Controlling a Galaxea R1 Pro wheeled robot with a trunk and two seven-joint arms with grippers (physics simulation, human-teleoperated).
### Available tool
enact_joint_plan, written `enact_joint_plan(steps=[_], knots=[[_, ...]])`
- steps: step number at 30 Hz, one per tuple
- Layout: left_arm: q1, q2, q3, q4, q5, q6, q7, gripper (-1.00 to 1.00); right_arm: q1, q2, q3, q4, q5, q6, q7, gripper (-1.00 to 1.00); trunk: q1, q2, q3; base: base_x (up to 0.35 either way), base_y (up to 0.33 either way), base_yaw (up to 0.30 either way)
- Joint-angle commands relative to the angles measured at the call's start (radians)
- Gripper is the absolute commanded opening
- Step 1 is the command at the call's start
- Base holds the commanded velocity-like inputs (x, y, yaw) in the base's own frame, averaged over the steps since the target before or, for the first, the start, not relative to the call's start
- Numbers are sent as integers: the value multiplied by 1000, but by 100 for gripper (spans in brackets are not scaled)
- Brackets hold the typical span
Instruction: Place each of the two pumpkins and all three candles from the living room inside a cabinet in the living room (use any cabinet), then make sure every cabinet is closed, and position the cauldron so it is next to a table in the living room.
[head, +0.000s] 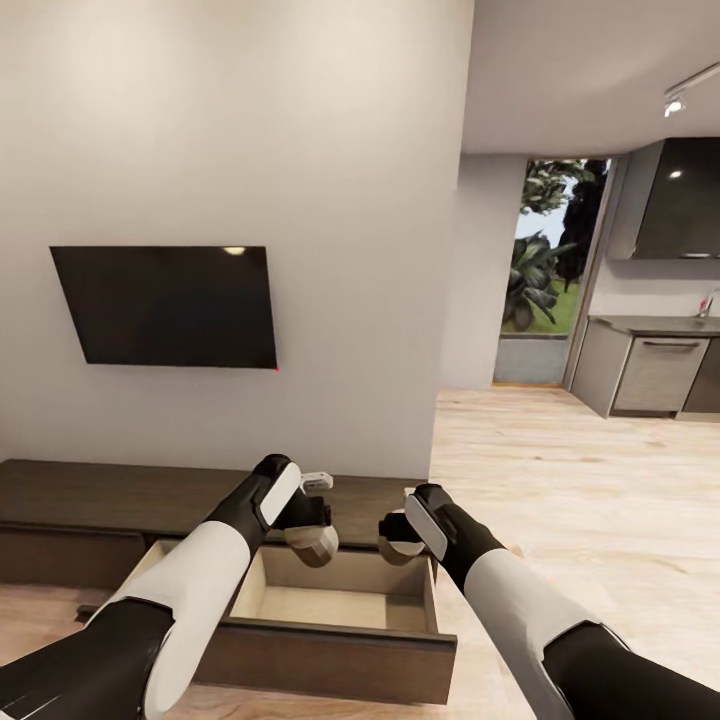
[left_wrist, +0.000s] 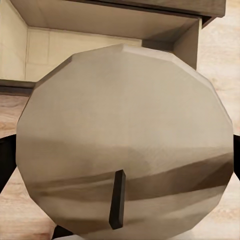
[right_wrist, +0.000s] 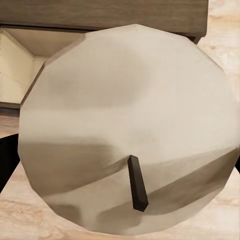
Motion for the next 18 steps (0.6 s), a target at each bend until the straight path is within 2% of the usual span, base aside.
enact_joint_plan(steps=[1, 9, 18], knots=[[-1, 1, -5, -1, 11, 2, 8, -100, -1, -1, 7, -1, -10, 2, -11, -100, 4, -9, -5, 0, 0, 0], [-1, 0, -6, 0, 11, 1, 8, -100, -1, 0, 8, -1, -10, 2, -10, -100, 35, -65, -30, 0, 0, 0], [-1, 1, -8, 0, 10, 0, 8, -100, -1, -1, 29, -1, -10, 6, 10, -100, 69, -128, -58, 0, 0, 0]])
